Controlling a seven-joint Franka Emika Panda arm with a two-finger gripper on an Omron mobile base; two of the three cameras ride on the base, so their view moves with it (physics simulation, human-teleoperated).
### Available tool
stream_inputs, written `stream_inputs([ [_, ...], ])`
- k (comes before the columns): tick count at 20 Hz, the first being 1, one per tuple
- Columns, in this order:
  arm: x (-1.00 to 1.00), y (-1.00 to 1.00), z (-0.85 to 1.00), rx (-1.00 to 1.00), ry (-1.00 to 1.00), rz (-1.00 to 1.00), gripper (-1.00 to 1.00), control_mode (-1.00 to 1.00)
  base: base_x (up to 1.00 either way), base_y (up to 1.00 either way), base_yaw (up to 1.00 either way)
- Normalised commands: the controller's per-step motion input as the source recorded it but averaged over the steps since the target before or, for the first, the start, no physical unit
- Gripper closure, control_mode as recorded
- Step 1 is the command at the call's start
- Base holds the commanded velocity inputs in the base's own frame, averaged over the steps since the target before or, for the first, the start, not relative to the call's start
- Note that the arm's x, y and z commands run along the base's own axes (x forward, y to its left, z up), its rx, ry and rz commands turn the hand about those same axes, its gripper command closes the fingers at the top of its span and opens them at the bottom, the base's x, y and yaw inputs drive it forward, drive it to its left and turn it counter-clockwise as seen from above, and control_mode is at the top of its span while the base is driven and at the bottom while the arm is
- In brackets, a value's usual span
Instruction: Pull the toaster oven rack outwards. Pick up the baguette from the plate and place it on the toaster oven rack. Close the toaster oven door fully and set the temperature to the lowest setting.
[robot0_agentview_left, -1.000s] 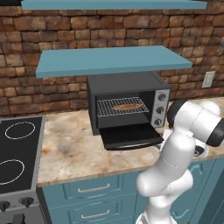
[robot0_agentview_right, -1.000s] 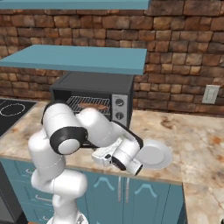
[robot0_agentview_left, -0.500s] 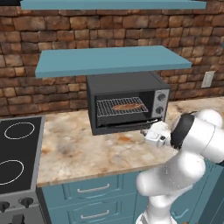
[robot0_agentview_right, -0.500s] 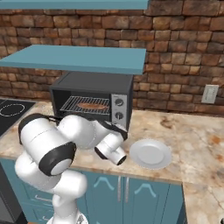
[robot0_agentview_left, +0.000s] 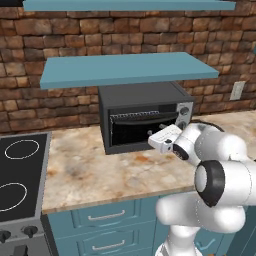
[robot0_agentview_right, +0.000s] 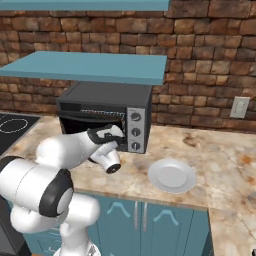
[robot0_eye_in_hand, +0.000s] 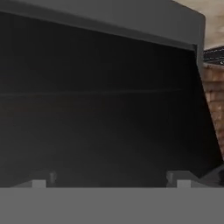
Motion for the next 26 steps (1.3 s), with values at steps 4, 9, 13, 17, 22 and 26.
stream_inputs([
  [4,0.66,0.26,0.44,0.01,0.03,-0.2,-1.0,-1.0,0.0,0.0,0.0],
  [9,0.42,-0.02,0.19,0.03,0.06,-0.09,-1.0,-1.0,0.0,0.0,0.0],
  [13,0.23,-0.17,0.0,0.02,0.02,0.0,-1.0,-1.0,0.0,0.0,0.0],
  [17,0.09,-0.16,0.0,0.03,0.0,0.0,-1.0,-1.0,0.0,0.0,0.0],
  [22,-0.19,-0.12,0.01,0.01,0.01,0.0,-1.0,-1.0,0.0,0.0,0.0],
  [26,-0.44,-0.29,0.08,0.0,0.0,-0.01,-1.0,-1.0,0.0,0.0,0.0],
])
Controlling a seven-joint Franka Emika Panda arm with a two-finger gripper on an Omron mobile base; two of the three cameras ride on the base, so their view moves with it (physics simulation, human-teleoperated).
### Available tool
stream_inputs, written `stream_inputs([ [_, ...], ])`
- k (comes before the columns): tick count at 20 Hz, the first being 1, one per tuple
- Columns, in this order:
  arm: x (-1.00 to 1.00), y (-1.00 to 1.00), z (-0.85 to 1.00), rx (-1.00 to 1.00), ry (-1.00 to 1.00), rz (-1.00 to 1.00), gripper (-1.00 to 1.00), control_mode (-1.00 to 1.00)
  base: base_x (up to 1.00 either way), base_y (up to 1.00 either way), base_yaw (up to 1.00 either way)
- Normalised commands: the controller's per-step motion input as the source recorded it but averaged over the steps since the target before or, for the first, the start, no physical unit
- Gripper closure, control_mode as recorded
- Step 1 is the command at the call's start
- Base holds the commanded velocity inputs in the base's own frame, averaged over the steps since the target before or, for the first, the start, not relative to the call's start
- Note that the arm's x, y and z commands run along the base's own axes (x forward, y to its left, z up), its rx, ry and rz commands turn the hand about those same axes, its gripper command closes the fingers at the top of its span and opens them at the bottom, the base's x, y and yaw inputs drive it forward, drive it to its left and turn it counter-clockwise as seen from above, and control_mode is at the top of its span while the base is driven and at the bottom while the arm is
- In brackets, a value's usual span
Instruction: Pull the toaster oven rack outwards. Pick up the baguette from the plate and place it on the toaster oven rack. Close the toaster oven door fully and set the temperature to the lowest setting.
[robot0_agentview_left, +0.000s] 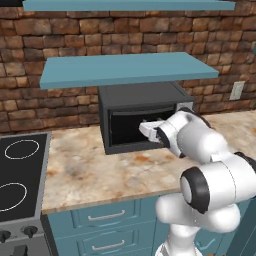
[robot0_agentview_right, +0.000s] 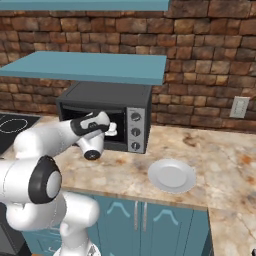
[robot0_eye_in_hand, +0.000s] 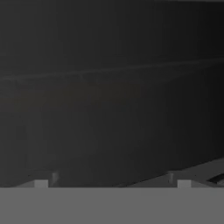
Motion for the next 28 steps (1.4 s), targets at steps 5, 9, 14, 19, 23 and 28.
stream_inputs([
  [5,-0.49,-0.4,0.28,0.02,0.02,-0.03,-1.0,-1.0,0.0,0.0,0.0],
  [9,-0.43,-0.38,0.59,0.02,0.1,-0.01,-1.0,-1.0,0.0,0.0,0.0],
  [14,-0.25,-0.33,0.35,0.05,0.08,0.0,-1.0,-1.0,0.0,0.0,0.0],
  [19,-0.1,-0.44,0.02,0.02,0.03,0.0,-1.0,-1.0,0.0,0.0,0.0],
  [23,-0.24,-0.34,0.0,0.0,0.0,-0.05,-1.0,-1.0,0.0,0.0,0.0],
  [28,-0.37,-0.33,0.0,0.0,0.0,-0.11,-1.0,-1.0,0.0,0.0,0.0],
])
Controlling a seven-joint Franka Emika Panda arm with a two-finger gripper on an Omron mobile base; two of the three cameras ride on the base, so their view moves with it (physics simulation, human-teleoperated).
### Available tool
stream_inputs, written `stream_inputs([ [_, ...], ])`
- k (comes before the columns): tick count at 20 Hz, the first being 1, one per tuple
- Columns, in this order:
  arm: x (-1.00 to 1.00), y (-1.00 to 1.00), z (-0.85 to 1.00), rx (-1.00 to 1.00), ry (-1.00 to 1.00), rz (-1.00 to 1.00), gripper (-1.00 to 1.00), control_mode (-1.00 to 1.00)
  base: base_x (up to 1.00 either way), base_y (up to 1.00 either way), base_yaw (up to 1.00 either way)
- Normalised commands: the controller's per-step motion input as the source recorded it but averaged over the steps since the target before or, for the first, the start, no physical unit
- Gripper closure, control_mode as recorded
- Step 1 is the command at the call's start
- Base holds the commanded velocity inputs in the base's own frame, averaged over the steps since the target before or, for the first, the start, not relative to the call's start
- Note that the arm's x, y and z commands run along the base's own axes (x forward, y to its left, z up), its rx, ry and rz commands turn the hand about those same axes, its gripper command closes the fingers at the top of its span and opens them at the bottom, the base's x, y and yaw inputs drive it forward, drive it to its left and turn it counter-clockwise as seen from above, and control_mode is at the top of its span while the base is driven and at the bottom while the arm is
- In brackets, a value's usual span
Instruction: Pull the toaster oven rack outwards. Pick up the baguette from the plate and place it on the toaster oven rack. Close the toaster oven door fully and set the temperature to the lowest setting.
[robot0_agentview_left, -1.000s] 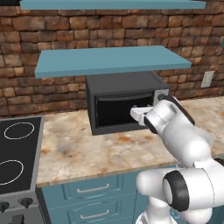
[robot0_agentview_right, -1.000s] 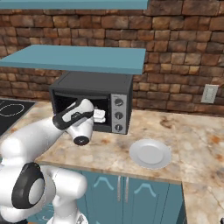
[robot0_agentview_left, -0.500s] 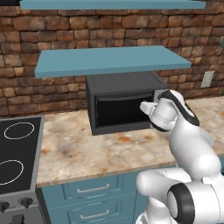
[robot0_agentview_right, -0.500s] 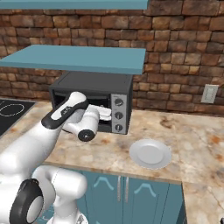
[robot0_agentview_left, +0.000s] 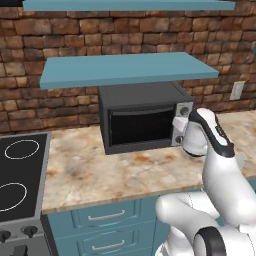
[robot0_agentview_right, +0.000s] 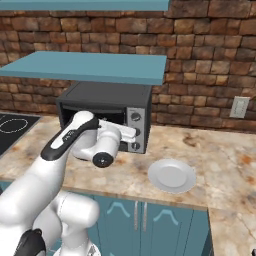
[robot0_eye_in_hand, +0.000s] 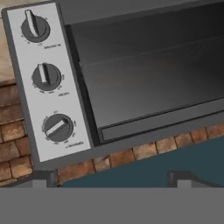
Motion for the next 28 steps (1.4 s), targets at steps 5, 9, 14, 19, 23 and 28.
stream_inputs([
  [5,-0.24,-0.08,0.1,0.0,-0.1,-0.12,-1.0,-1.0,0.0,0.0,0.0],
  [9,-0.04,-0.02,0.22,-0.27,-0.11,-0.05,-1.0,-1.0,0.0,0.0,0.0],
  [14,-0.04,-0.06,0.11,-0.36,0.0,-0.06,-1.0,-1.0,0.0,0.0,0.0],
  [19,0.0,-0.26,0.0,-0.16,0.21,-0.09,-1.0,-1.0,0.0,0.0,0.0],
  [23,-0.04,-0.44,0.0,-0.32,0.04,-0.05,-1.0,-1.0,0.0,0.0,0.0],
  [28,-0.06,-0.42,0.02,-0.32,0.08,-0.07,-1.0,-1.0,0.0,0.0,0.0],
])
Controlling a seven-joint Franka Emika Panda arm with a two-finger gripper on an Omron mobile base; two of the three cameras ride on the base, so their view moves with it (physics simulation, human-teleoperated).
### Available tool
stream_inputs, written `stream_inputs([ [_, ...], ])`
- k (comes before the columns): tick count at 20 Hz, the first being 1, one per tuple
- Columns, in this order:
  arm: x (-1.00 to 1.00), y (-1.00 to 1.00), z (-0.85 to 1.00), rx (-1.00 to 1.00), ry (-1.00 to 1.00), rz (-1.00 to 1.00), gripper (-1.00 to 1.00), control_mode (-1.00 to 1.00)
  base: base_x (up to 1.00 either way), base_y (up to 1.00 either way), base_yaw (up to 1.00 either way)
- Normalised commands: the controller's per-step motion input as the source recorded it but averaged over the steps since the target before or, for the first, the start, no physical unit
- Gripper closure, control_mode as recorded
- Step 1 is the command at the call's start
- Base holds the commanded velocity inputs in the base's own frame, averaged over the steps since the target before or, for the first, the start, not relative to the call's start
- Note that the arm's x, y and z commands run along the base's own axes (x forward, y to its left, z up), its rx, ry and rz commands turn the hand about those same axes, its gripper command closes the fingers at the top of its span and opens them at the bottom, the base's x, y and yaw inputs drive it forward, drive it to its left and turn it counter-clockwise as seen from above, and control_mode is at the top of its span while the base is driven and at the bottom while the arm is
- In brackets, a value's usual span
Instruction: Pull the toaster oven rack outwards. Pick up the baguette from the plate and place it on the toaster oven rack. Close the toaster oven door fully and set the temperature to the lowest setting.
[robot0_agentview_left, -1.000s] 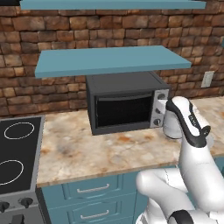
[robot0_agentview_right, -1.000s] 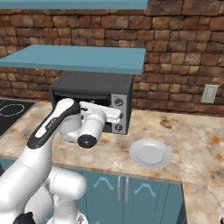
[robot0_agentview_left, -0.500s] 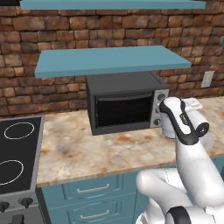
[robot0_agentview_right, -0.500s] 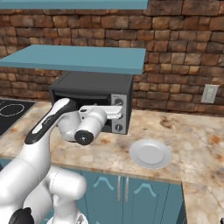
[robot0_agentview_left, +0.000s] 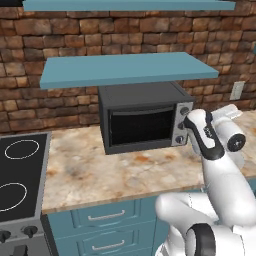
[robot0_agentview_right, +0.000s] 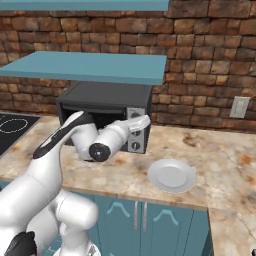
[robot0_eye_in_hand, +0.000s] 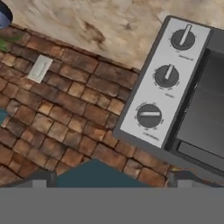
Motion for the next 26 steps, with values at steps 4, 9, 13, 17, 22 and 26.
stream_inputs([
  [4,-0.39,0.0,0.0,-0.08,0.15,0.0,-1.0,-1.0,0.0,0.0,0.0],
  [9,-0.56,-0.24,0.03,-0.37,-0.02,0.03,-1.0,-1.0,0.0,0.0,0.0],
  [13,-0.43,-0.24,0.24,-0.4,-0.02,0.04,-1.0,-1.0,0.0,0.0,0.0],
  [17,-0.27,-0.18,0.24,-0.29,0.01,0.01,-1.0,-1.0,0.0,0.0,0.0],
  [22,-0.18,-0.09,0.23,-0.49,0.03,0.0,-1.0,-1.0,0.0,0.0,0.0],
  [26,0.0,0.0,0.14,-0.54,0.13,0.0,-1.0,-1.0,0.0,0.0,0.0],
])
